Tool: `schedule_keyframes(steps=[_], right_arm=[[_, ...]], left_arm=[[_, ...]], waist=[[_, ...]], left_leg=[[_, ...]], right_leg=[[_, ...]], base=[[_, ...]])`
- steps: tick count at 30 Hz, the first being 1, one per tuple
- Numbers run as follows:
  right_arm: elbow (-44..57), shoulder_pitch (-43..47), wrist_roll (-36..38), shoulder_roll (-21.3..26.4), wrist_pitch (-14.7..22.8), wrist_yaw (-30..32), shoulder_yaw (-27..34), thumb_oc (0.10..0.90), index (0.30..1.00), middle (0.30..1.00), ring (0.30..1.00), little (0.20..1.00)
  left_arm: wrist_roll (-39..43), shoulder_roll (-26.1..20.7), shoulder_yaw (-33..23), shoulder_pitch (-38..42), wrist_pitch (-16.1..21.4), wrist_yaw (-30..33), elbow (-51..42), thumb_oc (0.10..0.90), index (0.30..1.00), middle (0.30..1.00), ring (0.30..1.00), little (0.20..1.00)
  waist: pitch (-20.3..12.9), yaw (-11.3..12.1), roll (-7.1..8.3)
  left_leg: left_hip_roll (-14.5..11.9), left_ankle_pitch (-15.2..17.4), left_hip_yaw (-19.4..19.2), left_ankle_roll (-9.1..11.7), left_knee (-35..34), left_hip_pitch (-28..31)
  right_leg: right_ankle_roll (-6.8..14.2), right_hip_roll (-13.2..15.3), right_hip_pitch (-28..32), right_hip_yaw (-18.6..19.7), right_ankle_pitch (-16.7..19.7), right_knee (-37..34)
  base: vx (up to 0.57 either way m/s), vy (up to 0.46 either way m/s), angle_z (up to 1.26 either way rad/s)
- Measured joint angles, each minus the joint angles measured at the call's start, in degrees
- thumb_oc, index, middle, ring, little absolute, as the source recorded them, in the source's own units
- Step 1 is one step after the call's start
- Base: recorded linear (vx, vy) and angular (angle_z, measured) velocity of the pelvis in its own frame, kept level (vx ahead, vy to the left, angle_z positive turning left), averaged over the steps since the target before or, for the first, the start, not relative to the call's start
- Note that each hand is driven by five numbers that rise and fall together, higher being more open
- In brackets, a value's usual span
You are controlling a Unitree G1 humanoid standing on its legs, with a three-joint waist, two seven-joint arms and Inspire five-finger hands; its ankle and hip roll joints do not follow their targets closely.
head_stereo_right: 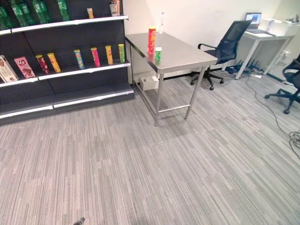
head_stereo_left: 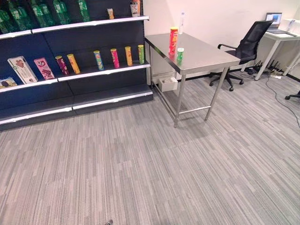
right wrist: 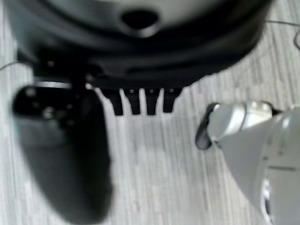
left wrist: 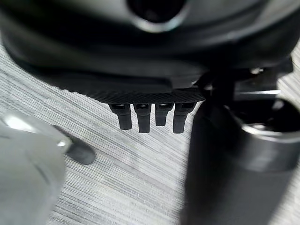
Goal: Put the goods on the table back onto the shelves and tidy them up.
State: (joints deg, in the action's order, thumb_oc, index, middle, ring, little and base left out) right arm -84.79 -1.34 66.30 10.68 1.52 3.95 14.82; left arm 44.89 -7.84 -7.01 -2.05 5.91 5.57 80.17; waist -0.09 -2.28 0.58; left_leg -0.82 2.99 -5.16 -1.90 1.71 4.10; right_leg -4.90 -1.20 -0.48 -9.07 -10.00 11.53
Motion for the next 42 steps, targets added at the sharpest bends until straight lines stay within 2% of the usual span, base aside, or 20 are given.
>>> schedule_keyframes(steps=[5, 7, 12, 16, 18, 23, 24, 33, 42], right_arm=[[0.03, 1.56, -0.17, -0.06, -0.04, -0.01, -1.57, 0.8, 0.9, 0.9, 0.9, 0.9], [0.11, 2.58, -2.38, -0.25, 0.08, -0.02, -3.9, 0.8, 0.9, 0.9, 0.9, 0.9], [0.35, 3.35, -8.73, -1.01, 0.14, -0.13, -8.47, 0.8, 0.9, 0.9, 0.9, 0.9], [0.24, 3.15, -13.91, -1.53, -0.68, -0.78, -13.59, 0.8, 0.9, 0.9, 0.9, 0.9], [0.32, 3.05, -17.47, -1.56, -1.07, -1.36, -15.6, 0.8, 0.9, 0.9, 0.9, 0.9], [3.69, 3.35, -35.53, 0.3, -0.94, -1.48, -25.3, 0.8, 0.9, 0.9, 0.9, 0.9], [4.28, 3.35, -38.1, 0.34, -0.93, -1.78, -25.49, 0.8, 0.9, 0.9, 0.9, 0.9], [4.1, 3.02, -39.44, -0.02, -0.97, -2.85, -22.87, 0.8, 0.9, 0.9, 0.9, 0.9], [4.18, 2.39, -39.47, -0.07, -0.95, -3.66, -22.97, 0.8, 0.9, 0.9, 0.9, 0.9]], left_arm=[[0.02, 0.19, 0.29, 0.72, 0.01, 0.06, 0.17, 0.8, 0.9, 0.9, 0.9, 0.9], [-0.22, 0.14, 4.0, 1.1, 0.01, 0.04, 0.04, 0.8, 0.9, 0.9, 0.9, 0.9], [-1.62, 1.0, 6.99, 1.69, 0.08, -0.37, -1.41, 0.8, 0.9, 0.9, 0.9, 0.9], [-4.87, 1.41, 9.84, 1.71, -0.01, -1.47, -1.48, 0.8, 0.9, 0.9, 0.9, 0.9], [-7.09, 1.36, 11.31, 1.66, 0.01, -1.8, -1.54, 0.8, 0.9, 0.9, 0.9, 0.9], [-14.91, 1.14, 11.47, 2.24, -0.01, -2.96, -1.38, 0.8, 0.9, 0.9, 0.9, 0.9], [-16.01, 1.07, 11.4, 2.43, -0.01, -3.7, -1.41, 0.8, 0.9, 0.9, 0.9, 0.9], [-17.06, 0.69, 11.25, 2.47, -0.04, -4.03, -1.25, 0.8, 0.9, 0.9, 0.9, 0.9], [-17.04, 0.56, 11.27, 2.29, -0.04, -4.73, -0.79, 0.8, 0.9, 0.9, 0.9, 0.9]], waist=[[0.03, -0.14, -0.37], [0.22, -0.08, -0.33], [0.54, -0.03, -0.56], [1.1, -0.01, -1.37], [1.31, 0.02, -1.57], [1.39, 0.13, -1.32], [1.34, 0.09, -1.17], [1.14, 0.11, -0.87], [0.32, 0.12, -0.55]], left_leg=[[-0.16, -0.8, -0.37, 1.17, -1.98, 1.82], [-0.12, -0.77, -0.57, 1.2, -2.31, 2.51], [-0.11, -0.77, -0.62, 1.2, -2.59, 2.75], [-0.16, -0.77, -0.66, 1.2, -2.5, 2.78], [-0.2, -0.77, -0.64, 1.2, -2.42, 2.77], [-0.29, -0.77, -0.56, 1.2, -2.15, 2.8], [-0.3, -0.77, -0.49, 1.2, -2.14, 2.83], [-0.27, -0.77, -0.39, 1.2, -2.18, 3.34], [-0.3, -0.77, -0.38, 1.2, -2.16, 3.59]], right_leg=[[0.61, -0.43, 0.97, 0.13, 0.37, -1.39], [0.95, -0.45, 1.26, 0.53, 0.26, -1.93], [1.16, -0.48, 1.23, 0.87, 0.15, -1.82], [1.11, -0.54, 1.28, 0.91, 0.19, -1.75], [1.03, -0.55, 1.6, 0.76, 0.26, -1.77], [0.97, -0.62, 2.07, 0.46, 0.28, -1.85], [0.98, -0.62, 2.17, 0.17, 0.28, -1.88], [0.98, -0.61, 3.03, 0.01, 0.29, -2.72], [0.98, -0.68, 3.45, -0.02, 0.29, -3.12]], base=[[0.0, 0.0, 0.0], [-0.01, -0.003, -0.04], [-0.01, -0.001, -0.02], [0.0, 0.0, 0.0], [0.0, 0.0, 0.0], [0.0, -0.003, 0.03], [0.0, -0.004, 0.1], [0.0, -0.001, 0.01], [0.0, 0.0, 0.0]])
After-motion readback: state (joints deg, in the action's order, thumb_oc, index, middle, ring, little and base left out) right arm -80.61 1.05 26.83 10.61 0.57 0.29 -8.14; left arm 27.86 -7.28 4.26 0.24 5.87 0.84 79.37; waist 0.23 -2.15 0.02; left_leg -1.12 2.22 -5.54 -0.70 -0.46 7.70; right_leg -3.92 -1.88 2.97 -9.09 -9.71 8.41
